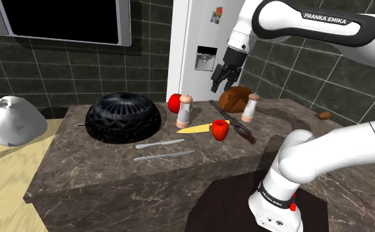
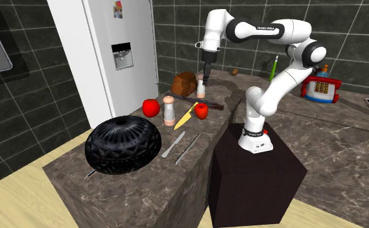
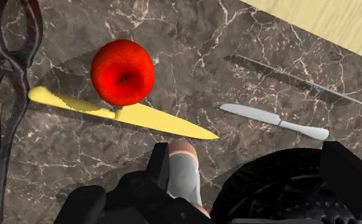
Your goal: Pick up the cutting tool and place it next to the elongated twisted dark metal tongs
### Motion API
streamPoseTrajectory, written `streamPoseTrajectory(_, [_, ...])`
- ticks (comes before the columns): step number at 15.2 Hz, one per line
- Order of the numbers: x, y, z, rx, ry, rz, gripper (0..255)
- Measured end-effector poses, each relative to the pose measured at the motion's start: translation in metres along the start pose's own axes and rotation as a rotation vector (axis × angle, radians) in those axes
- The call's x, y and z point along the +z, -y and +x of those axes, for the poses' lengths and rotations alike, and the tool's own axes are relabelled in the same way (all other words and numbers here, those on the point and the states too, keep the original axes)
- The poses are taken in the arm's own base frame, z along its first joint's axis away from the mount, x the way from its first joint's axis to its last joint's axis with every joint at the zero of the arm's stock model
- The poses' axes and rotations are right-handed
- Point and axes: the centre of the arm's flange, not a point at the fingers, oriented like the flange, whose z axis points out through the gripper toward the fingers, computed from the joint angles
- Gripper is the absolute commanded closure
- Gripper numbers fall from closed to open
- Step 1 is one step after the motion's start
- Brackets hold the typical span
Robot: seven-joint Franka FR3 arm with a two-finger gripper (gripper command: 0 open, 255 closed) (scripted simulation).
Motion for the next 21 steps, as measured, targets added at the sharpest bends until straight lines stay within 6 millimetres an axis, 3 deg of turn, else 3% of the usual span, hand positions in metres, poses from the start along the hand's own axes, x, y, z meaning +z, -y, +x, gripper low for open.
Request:
streamPoseTrajectory(2, [0.005, 0.002, 0.002, -0.021, 0.001, 0.001, 0])
streamPoseTrajectory(8, [0.066, 0.032, 0.029, -0.274, 0.015, 0.013, 0])
streamPoseTrajectory(17, [0.158, 0.100, 0.060, -0.692, 0.035, 0.032, 0])
streamPoseTrajectory(21, [0.200, 0.134, 0.060, -0.878, 0.043, 0.041, 0])
